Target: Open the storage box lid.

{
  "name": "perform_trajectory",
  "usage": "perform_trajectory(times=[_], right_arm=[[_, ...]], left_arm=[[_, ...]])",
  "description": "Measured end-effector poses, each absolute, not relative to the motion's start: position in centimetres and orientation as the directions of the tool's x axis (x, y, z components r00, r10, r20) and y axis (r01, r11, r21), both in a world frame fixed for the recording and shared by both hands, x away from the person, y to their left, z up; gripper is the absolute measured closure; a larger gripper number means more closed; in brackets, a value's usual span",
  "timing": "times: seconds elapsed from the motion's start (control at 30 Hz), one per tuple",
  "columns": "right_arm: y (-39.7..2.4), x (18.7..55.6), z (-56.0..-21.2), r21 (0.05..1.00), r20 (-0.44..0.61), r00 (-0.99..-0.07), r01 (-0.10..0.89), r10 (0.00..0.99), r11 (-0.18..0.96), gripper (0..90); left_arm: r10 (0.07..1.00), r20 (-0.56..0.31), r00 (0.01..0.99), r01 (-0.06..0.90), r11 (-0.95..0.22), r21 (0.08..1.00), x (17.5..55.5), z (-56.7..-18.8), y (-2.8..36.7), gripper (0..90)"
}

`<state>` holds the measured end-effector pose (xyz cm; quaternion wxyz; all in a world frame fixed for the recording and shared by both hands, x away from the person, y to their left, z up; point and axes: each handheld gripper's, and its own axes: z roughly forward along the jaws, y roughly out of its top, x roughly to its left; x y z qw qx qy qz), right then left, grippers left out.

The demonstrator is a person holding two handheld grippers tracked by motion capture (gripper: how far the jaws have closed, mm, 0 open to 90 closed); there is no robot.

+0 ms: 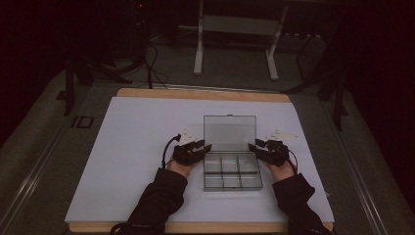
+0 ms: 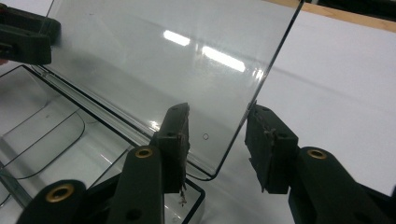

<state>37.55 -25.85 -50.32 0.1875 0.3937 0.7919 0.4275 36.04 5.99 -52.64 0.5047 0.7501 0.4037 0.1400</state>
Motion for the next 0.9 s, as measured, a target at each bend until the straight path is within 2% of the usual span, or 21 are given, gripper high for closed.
perform_trajectory(times=[0.47,0.8,0.9], right_arm=[[-25.56,37.62,-50.35,0.805,0.066,-0.603,0.502,0.795,0.315,55.4],[-25.65,37.68,-50.42,0.803,0.078,-0.596,0.512,0.799,0.303,55.1],[-25.65,37.68,-50.49,0.801,0.064,-0.595,0.509,0.801,0.314,57.9]], left_arm=[[0.752,-0.265,0.604,0.531,-0.131,0.837,36.38,-52.48,5.79,60.6],[0.761,-0.277,0.586,0.559,-0.133,0.819,36.68,-52.32,5.53,56.4],[0.763,-0.324,0.559,0.599,-0.101,0.795,37.02,-52.53,5.68,53.2]])
